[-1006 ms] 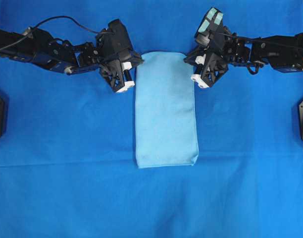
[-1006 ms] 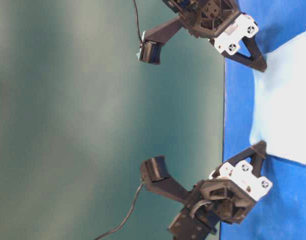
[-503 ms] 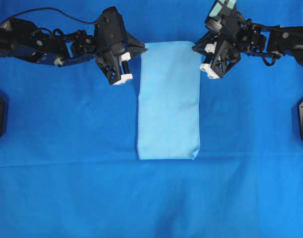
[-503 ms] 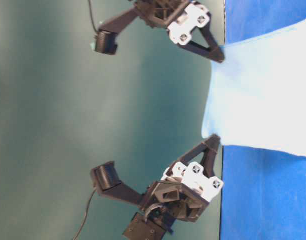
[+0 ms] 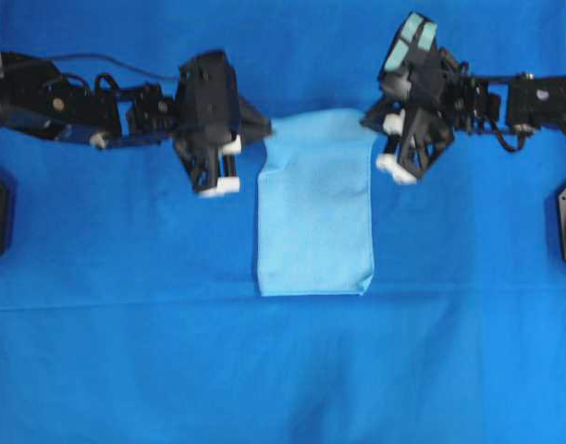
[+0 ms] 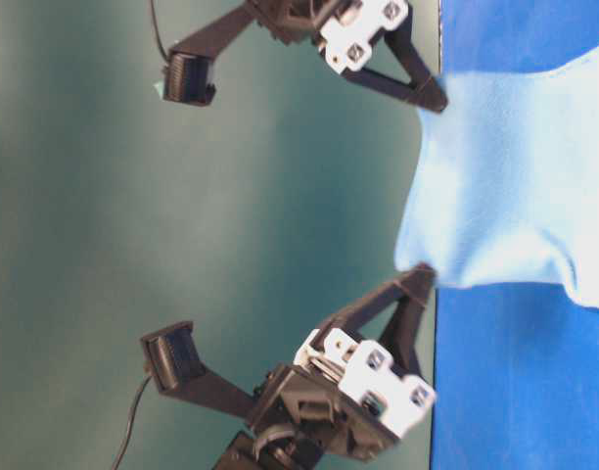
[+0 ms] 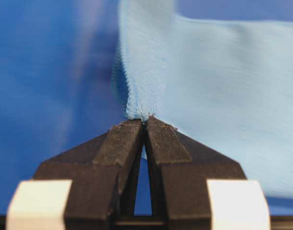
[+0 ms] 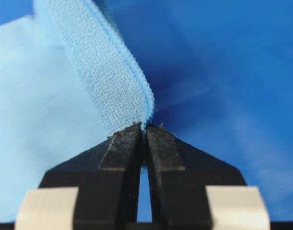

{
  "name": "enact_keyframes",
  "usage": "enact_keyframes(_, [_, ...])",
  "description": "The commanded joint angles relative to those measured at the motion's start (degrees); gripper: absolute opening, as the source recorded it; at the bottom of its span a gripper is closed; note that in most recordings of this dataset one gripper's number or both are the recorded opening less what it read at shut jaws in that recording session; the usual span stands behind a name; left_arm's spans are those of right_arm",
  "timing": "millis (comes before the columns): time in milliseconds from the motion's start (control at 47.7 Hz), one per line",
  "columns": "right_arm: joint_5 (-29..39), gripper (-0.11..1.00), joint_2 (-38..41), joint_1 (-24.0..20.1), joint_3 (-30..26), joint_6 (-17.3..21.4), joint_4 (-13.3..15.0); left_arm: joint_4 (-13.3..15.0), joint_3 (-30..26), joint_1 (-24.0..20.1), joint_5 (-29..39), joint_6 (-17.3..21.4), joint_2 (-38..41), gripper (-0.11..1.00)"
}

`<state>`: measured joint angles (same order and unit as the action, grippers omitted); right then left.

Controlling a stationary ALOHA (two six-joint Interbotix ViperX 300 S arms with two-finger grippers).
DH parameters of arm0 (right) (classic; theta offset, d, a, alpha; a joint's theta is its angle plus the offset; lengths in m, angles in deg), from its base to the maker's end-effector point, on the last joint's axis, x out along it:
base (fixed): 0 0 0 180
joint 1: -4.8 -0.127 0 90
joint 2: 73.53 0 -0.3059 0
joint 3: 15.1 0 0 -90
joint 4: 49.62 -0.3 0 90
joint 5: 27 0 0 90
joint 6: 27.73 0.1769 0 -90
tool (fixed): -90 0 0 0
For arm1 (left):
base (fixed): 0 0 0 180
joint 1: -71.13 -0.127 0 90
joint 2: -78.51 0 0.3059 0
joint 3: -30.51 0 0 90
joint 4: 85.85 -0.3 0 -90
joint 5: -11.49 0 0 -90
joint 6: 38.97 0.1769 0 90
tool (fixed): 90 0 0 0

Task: Fold the light blue towel.
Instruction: 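Fold the top end down toward the bottom end with both grippers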

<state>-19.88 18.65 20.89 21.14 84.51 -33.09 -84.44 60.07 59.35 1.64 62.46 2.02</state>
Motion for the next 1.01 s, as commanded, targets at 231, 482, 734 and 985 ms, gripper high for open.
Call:
enact_keyframes(231, [6.24,0.03,-3.34,-12.04,0.62,6.5,-0.26,0.0,2.29,10.55,4.57,-3.08,-2.37,0.13])
enact_keyframes(482, [6.42,0.03,-1.85,-18.9,1.49,12.48,-0.26,0.26,1.14,17.75,7.47,-3.25,-1.14,0.13])
enact_keyframes(734, [5.71,0.03,2.72,-22.06,2.11,17.14,-0.26,0.26,-0.26,20.21,7.82,-6.77,3.08,0.13])
enact_keyframes(985, [1.41,0.03,5.1,-22.76,2.29,17.67,-0.26,0.26,0.18,21.27,7.56,-8.7,5.45,0.13])
